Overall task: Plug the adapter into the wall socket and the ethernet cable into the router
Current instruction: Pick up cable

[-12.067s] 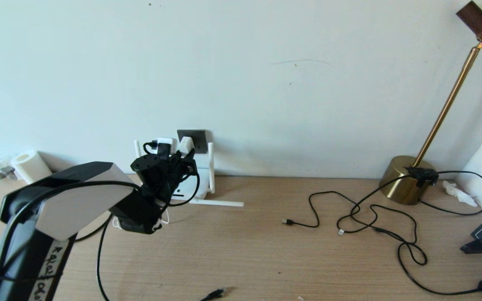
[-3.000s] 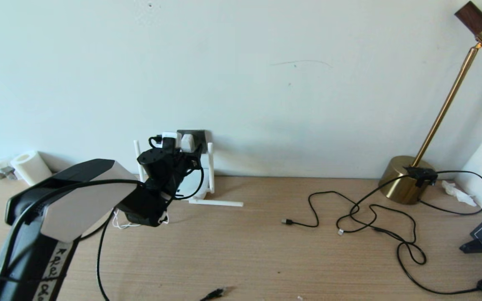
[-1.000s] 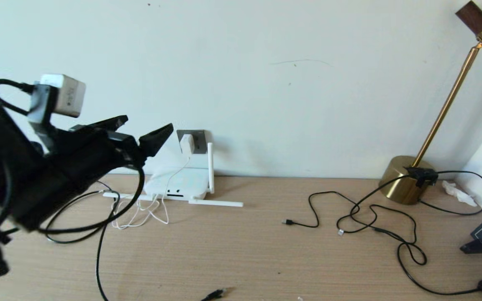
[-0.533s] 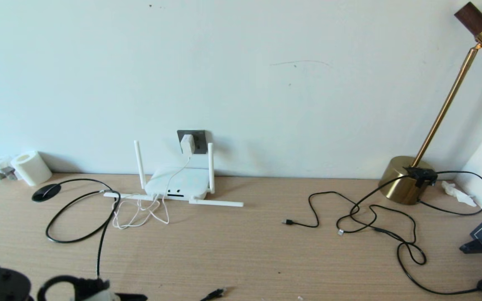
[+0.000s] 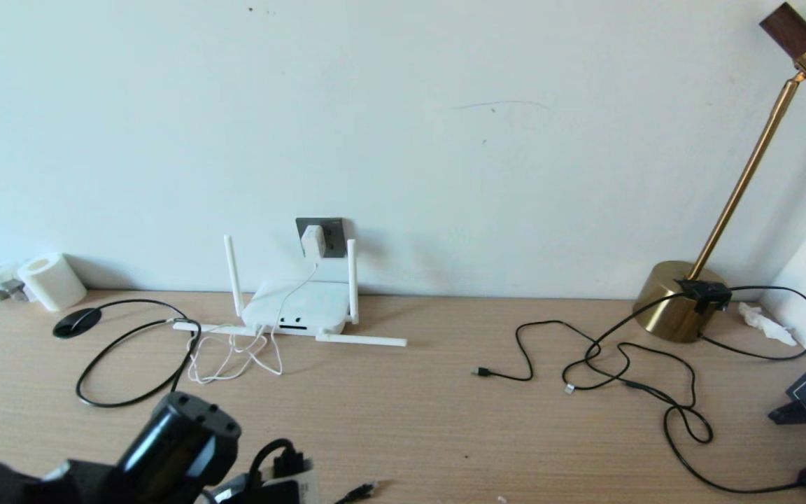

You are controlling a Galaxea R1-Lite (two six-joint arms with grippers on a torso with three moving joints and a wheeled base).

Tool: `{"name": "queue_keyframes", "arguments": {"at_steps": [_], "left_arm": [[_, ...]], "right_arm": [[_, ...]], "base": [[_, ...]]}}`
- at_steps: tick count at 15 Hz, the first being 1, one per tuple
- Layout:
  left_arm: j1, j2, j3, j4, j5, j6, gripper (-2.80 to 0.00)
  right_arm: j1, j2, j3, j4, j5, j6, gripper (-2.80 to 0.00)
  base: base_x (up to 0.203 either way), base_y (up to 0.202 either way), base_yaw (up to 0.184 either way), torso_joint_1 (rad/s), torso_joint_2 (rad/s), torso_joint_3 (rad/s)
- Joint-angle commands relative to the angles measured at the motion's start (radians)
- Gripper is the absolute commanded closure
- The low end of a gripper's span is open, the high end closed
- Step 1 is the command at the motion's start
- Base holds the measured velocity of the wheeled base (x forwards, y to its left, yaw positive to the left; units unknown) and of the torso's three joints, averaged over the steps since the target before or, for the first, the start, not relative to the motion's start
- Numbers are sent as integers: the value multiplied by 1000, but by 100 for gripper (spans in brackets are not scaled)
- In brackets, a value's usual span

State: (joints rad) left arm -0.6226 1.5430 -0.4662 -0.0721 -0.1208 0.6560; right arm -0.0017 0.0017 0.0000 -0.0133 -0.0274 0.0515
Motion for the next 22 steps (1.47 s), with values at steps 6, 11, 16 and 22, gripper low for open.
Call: {"name": "queue_keyframes", "arguments": {"at_steps": [6,11,16,22], "left_arm": [[0,324,-241,18,71,33,-280],[4,388,-257,7,72,31,-280],[-20,437,-293,6,72,33,-280],[-22,458,-308,15,73,36,-280]], "right_arm": [[0,0,0,0,0,1,0],[0,0,0,0,0,1,0],[0,0,0,0,0,1,0],[0,0,0,0,0,1,0]], "base": [[0,0,0,0,0,0],[0,0,0,0,0,0],[0,0,0,0,0,0],[0,0,0,0,0,0]]}}
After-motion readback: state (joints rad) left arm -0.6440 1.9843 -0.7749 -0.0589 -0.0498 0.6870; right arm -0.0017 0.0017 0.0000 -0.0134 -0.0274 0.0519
